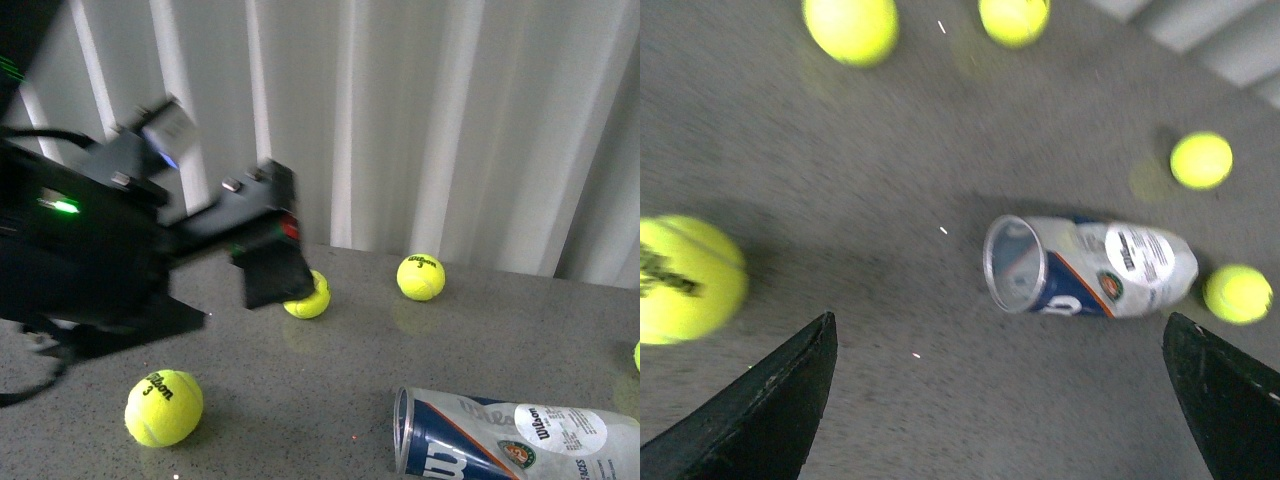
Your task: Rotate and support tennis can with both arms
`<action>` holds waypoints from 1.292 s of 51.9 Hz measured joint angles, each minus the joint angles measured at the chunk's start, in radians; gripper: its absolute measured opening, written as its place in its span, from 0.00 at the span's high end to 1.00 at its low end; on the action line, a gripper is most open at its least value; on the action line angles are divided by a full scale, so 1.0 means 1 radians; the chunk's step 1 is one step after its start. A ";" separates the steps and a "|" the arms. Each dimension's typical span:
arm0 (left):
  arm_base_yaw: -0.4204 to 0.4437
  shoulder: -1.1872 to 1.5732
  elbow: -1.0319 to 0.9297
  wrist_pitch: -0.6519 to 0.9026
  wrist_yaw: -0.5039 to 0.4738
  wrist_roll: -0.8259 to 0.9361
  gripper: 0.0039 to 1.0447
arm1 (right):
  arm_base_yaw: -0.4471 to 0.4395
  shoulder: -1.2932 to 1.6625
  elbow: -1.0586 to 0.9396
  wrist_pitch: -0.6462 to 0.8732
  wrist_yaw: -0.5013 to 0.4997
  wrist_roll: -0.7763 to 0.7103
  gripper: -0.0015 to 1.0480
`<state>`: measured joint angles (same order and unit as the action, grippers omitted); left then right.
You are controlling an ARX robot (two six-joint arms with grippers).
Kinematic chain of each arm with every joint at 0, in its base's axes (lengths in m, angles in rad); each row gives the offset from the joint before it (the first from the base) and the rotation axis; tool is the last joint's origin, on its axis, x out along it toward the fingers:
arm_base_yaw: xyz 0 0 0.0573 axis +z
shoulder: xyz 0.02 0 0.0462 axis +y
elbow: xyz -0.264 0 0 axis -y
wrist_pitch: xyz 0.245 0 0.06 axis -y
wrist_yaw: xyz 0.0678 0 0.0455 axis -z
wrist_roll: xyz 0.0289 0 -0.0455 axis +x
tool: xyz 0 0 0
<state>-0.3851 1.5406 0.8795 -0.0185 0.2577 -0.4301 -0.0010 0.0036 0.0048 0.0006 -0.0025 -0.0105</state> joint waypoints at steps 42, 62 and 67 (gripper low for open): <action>-0.161 0.562 0.258 0.181 0.200 -0.257 0.06 | 0.000 0.000 0.000 0.000 0.000 0.000 0.07; -0.206 0.630 0.304 0.253 0.199 -0.290 0.06 | 0.000 0.000 0.000 0.000 0.000 0.000 0.07; -0.211 0.631 0.312 0.246 0.199 -0.284 0.06 | 0.000 0.000 0.000 0.000 0.000 0.000 0.07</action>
<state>-0.5957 2.1715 1.1915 0.2276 0.4568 -0.7143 -0.0010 0.0036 0.0048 0.0006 -0.0021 -0.0105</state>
